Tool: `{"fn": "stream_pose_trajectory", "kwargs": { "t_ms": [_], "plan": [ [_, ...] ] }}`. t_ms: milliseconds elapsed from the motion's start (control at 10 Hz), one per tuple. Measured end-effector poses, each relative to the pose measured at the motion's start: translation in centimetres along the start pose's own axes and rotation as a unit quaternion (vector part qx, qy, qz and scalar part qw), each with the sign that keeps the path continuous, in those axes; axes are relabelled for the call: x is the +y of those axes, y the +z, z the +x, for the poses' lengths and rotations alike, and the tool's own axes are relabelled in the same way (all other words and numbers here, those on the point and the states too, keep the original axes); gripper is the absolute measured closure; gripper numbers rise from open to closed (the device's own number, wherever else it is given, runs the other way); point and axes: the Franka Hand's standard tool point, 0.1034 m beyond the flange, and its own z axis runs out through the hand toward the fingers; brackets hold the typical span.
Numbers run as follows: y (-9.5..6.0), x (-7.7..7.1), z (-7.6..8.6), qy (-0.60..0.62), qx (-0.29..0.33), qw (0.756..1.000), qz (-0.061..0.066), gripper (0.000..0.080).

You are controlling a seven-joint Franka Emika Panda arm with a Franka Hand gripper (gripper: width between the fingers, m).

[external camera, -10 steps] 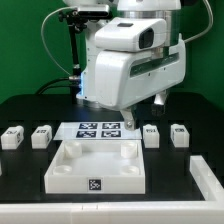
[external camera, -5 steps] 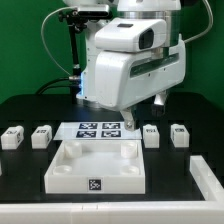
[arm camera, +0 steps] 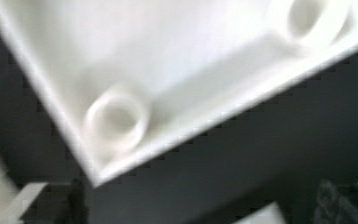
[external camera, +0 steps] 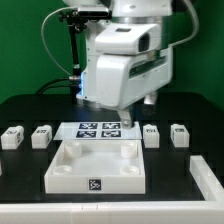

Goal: Assemble one leg

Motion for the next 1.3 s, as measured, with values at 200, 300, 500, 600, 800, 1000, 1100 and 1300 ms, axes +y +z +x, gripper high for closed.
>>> {"fn": "stream_pose_trajectory", "kwargs": {
  "t_ms": [200,300,500,600,800,1000,1100,1300],
  "plan": [
    [2.6,-2.6,-4.4,-0.138,0.001,0.99,0.01,0.015],
    [3.7,-3.2,-5.3,-0.169,0.005,0.986,0.009,0.015],
    [6.6,-4.2,-5.3,-0.163,0.013,0.986,0.011,0.015],
    [7.5,-4.2,-5.6,-0.169,0.014,0.985,0.012,0.015],
    [7.7,-4.1,-5.8,-0.164,0.016,0.986,0.01,0.0176],
    [7.8,-4.1,-5.9,-0.163,0.016,0.986,0.011,0.0363],
    [7.8,-4.1,-5.9,-0.163,0.015,0.986,0.011,0.0363],
    [7.8,-4.1,-5.9,-0.163,0.015,0.986,0.011,0.0716]
  ]
}}
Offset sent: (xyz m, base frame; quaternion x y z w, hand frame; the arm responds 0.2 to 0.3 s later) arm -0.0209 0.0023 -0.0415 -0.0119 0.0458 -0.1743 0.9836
